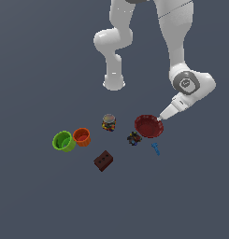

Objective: Pick up a designated object from a clutter of objects.

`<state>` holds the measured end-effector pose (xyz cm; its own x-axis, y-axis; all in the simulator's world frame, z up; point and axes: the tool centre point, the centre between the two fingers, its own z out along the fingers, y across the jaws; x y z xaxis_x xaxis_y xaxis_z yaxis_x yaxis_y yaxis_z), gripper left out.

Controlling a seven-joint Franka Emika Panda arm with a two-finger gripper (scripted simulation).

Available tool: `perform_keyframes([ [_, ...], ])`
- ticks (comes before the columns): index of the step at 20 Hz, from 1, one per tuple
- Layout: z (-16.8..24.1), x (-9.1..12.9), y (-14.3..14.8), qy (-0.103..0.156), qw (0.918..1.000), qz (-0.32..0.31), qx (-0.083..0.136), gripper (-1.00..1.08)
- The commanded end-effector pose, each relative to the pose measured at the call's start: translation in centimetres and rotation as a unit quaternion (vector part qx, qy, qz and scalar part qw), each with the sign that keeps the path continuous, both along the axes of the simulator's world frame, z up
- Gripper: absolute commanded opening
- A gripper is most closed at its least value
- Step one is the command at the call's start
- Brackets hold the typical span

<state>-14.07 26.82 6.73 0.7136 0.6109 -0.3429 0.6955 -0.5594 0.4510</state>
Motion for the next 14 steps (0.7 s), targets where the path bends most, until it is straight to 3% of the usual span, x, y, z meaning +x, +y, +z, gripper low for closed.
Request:
perform_keyframes([
  [1,-0.1,0.1,-0.1,0.000,1.0000,0.000,0.000,0.28],
  [11,-2.5,0.1,-1.7,0.000,1.0000,0.002,0.000,0.28],
  [12,-2.5,0.1,-1.7,0.000,1.0000,0.002,0.000,-1.00],
  [14,-2.5,0.1,-1.7,0.000,1.0000,0.002,0.000,-1.00],
])
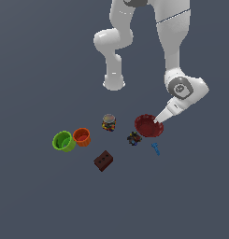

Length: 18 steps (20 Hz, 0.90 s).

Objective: Pick up a designated object from a clutter of objects.

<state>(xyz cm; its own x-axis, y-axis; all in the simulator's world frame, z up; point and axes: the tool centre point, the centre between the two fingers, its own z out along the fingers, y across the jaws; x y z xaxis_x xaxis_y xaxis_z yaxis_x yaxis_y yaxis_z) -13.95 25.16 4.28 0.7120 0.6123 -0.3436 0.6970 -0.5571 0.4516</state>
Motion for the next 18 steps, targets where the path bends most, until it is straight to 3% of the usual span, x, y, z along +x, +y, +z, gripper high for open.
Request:
perform_keyframes([
  [1,-0.1,0.0,0.0,0.000,1.0000,0.000,0.000,-1.00],
  [11,0.2,0.0,0.0,0.000,1.0000,0.000,0.000,-1.00],
  [18,2.7,0.2,-0.1,0.000,1.0000,0.000,0.000,-1.00],
])
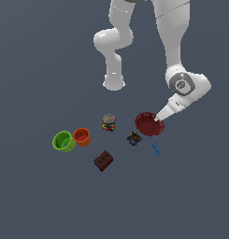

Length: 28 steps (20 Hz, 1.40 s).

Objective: Pick up a designated object from a clutter of objects.

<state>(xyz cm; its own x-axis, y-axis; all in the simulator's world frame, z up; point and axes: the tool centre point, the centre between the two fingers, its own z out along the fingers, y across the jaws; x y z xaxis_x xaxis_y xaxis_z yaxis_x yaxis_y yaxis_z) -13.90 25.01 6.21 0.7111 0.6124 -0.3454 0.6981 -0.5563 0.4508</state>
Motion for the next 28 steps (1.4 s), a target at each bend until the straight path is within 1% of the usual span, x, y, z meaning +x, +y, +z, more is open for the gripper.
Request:
perform_keyframes([
  [1,1.4,0.2,0.0,-0.001,1.0000,0.000,0.001,-1.00],
  [4,3.5,0.3,-0.1,-0.001,1.0000,0.000,0.001,-1.00],
  [8,7.3,0.5,-0.2,0.000,1.0000,0.000,0.001,-1.00],
  [22,24.4,1.7,-0.8,0.001,1.0000,0.001,0.003,-1.00],
  [28,30.9,2.4,-1.0,0.001,1.0000,0.000,0.002,-1.00],
])
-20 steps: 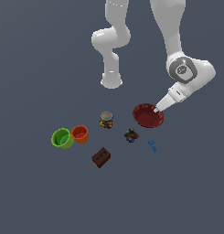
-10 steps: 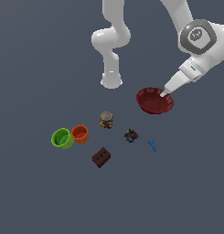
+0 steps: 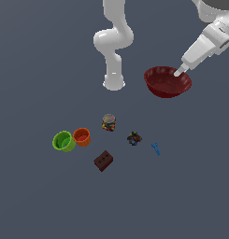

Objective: Pick up a designated object from a clutter of objects.

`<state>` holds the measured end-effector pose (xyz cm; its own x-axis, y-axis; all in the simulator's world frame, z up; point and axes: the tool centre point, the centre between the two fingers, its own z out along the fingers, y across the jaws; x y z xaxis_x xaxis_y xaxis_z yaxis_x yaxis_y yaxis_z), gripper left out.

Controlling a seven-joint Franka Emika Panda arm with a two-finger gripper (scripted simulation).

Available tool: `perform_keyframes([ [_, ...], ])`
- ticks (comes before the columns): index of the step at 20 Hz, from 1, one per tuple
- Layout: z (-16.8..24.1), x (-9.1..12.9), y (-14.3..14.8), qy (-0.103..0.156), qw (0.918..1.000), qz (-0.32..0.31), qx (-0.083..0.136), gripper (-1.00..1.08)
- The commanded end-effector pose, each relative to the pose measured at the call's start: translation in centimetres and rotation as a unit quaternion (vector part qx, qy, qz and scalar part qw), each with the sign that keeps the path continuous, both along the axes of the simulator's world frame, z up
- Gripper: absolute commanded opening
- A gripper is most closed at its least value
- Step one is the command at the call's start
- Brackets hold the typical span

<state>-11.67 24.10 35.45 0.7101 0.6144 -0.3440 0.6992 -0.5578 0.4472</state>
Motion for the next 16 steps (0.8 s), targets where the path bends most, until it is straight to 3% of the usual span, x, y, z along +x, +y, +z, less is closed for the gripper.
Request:
perform_keyframes([
  [1,2.5,0.2,-0.1,0.000,1.0000,0.000,0.000,-1.00],
  [8,6.9,0.8,-0.1,-0.002,1.0000,-0.001,-0.001,-1.00],
  [16,8.3,1.2,-0.1,-0.002,1.0000,-0.001,-0.002,-1.00],
])
